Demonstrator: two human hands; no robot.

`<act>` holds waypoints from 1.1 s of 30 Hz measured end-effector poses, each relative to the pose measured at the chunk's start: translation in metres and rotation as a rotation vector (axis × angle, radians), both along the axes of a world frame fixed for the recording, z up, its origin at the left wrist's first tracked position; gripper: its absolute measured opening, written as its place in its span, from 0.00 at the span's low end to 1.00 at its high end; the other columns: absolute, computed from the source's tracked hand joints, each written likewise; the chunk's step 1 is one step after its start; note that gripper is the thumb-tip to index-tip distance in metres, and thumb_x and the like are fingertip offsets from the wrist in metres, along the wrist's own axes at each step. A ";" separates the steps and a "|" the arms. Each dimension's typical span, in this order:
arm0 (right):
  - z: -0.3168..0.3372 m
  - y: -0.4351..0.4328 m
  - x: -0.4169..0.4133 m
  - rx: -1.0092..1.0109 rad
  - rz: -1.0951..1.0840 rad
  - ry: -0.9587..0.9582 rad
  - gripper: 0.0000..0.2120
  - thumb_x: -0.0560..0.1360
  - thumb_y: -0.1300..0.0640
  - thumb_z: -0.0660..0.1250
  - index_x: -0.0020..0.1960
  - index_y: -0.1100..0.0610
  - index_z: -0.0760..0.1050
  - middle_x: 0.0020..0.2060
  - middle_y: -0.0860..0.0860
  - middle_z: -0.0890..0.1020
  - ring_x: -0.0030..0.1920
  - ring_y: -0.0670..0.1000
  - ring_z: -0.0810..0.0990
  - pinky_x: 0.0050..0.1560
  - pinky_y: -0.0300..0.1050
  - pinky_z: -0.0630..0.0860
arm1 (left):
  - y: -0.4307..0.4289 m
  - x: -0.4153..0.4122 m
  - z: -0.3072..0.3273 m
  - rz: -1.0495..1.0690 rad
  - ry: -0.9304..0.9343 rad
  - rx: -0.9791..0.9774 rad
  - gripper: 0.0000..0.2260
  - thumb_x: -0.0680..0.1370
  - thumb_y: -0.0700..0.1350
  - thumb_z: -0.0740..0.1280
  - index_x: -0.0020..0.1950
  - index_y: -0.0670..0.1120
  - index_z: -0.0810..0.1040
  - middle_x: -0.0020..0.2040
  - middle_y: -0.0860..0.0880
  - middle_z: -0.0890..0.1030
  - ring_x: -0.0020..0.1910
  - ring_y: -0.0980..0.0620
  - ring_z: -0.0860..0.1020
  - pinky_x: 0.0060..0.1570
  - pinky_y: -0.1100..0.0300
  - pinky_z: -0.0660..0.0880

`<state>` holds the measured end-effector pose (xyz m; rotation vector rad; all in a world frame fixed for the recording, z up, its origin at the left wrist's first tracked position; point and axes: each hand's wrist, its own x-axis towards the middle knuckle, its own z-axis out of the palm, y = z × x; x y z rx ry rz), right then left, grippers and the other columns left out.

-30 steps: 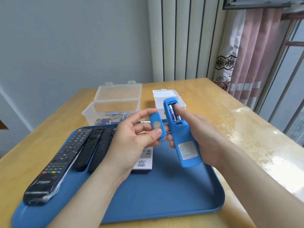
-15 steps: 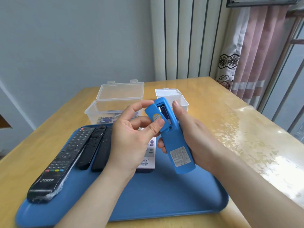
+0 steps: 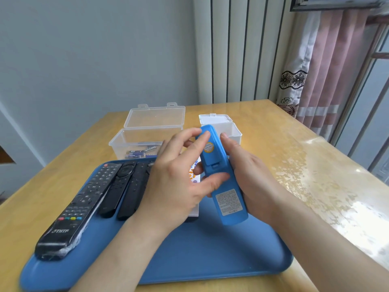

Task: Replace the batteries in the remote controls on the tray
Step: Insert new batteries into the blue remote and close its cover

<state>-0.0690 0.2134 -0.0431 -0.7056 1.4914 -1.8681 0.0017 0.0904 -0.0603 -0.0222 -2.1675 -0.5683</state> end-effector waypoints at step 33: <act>-0.007 -0.001 0.000 0.000 -0.067 0.002 0.21 0.81 0.40 0.54 0.47 0.54 0.78 0.29 0.50 0.81 0.28 0.48 0.80 0.25 0.37 0.73 | -0.005 -0.002 -0.006 0.072 0.096 -0.372 0.13 0.77 0.45 0.66 0.55 0.37 0.82 0.56 0.42 0.83 0.56 0.47 0.80 0.60 0.58 0.74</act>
